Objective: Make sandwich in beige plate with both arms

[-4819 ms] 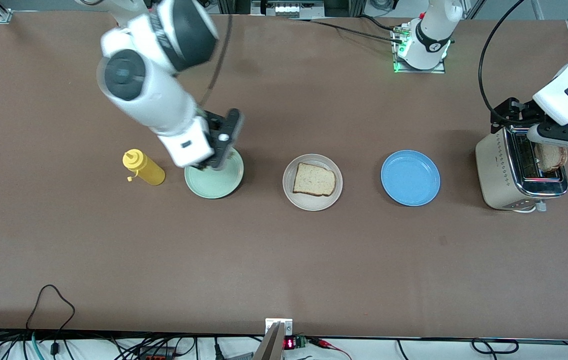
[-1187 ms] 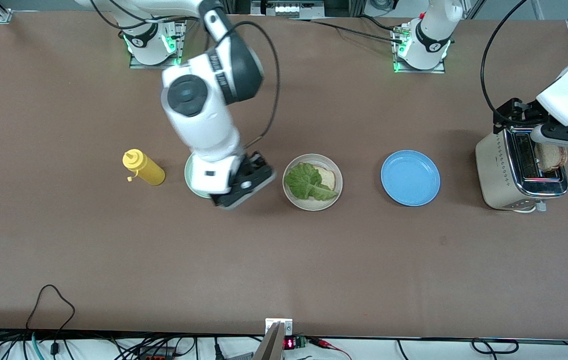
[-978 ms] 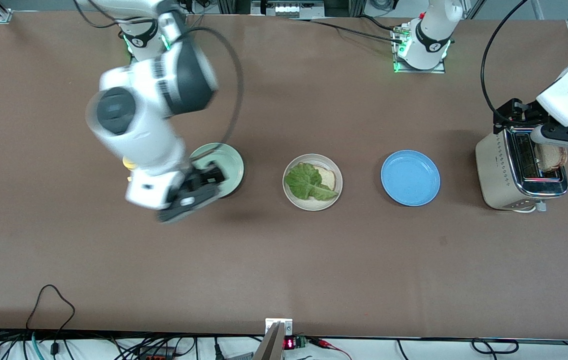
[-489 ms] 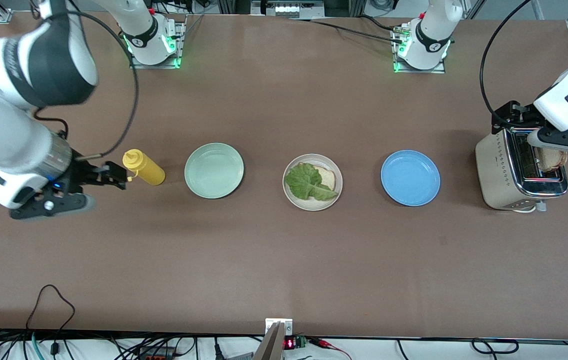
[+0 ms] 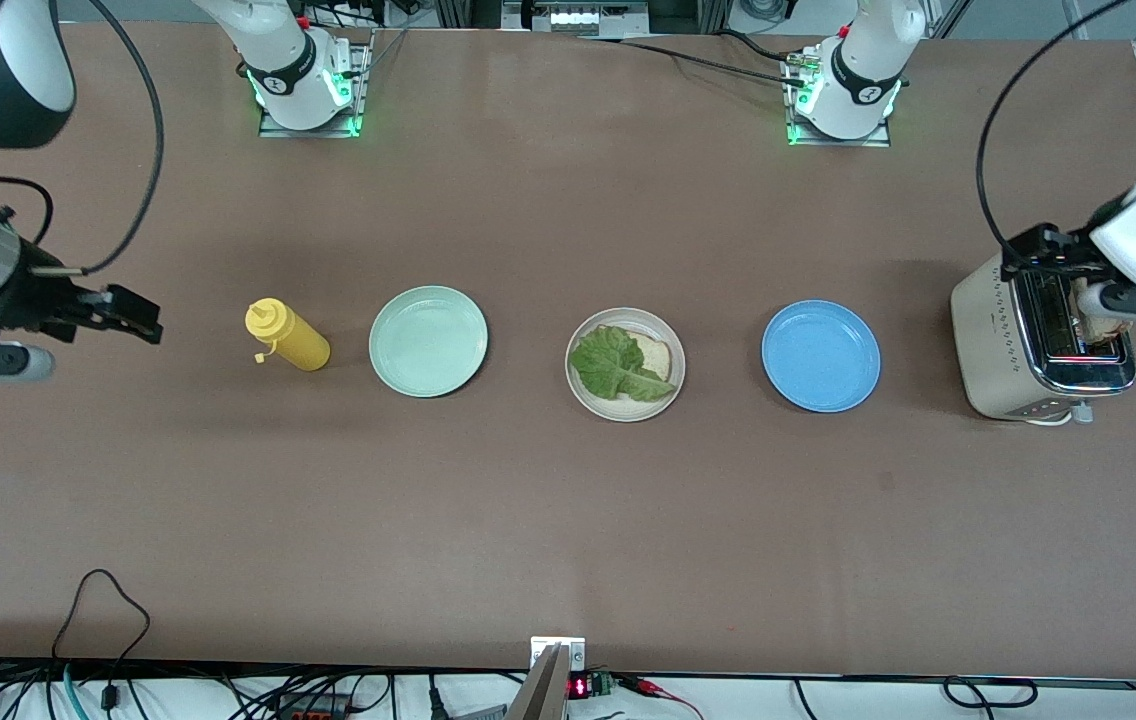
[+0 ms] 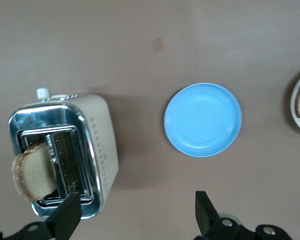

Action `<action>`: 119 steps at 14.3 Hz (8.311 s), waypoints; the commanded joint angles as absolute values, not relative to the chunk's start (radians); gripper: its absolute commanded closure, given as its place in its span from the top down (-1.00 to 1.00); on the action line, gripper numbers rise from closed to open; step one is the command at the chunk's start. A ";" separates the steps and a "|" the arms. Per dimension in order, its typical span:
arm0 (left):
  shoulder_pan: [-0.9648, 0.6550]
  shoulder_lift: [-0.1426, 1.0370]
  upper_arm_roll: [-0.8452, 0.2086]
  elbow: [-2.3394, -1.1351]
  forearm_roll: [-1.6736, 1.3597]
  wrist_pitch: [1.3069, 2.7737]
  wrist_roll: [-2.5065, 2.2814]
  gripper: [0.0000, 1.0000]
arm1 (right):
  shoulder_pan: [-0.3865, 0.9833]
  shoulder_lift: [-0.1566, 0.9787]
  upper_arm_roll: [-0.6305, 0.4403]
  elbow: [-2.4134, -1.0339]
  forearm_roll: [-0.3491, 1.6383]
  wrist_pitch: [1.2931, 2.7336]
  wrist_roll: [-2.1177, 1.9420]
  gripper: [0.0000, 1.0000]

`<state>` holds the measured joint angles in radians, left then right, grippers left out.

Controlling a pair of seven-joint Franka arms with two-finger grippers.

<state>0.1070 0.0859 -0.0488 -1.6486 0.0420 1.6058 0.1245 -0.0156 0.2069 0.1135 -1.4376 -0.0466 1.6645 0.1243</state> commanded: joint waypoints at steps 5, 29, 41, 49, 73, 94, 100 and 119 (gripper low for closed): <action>0.310 0.172 -0.054 -1.629 0.055 1.606 0.305 1.00 | -0.017 -0.027 0.141 -1.698 -0.052 1.729 0.204 1.00; 0.512 0.193 -0.064 -1.864 0.069 1.821 0.561 -0.98 | 0.061 -0.106 0.003 -1.724 0.032 1.686 0.063 1.00; 0.485 0.196 -0.355 -1.460 0.052 1.279 0.477 -0.99 | 0.055 -0.109 -0.006 -1.717 0.014 1.683 -0.021 1.00; 0.362 0.371 -0.514 -1.474 -0.424 1.304 0.152 -0.99 | 0.046 -0.086 -0.006 -1.710 0.012 1.672 -0.023 1.00; 0.143 0.810 -0.485 -1.712 -0.991 2.028 0.850 -1.00 | 0.008 -0.003 -0.006 -1.628 0.011 1.669 -0.021 1.00; 0.112 0.599 -0.399 -1.697 -0.511 1.985 0.531 1.00 | 0.009 0.009 -0.002 -1.618 -0.032 1.669 -0.020 1.00; 0.126 0.496 -0.397 -1.605 -0.163 1.780 0.374 1.00 | 0.009 0.009 -0.002 -1.618 -0.032 1.669 -0.020 1.00; -0.024 0.235 -0.109 -1.385 0.170 1.417 0.295 1.00 | 0.006 0.009 -0.002 -1.618 -0.031 1.671 -0.020 1.00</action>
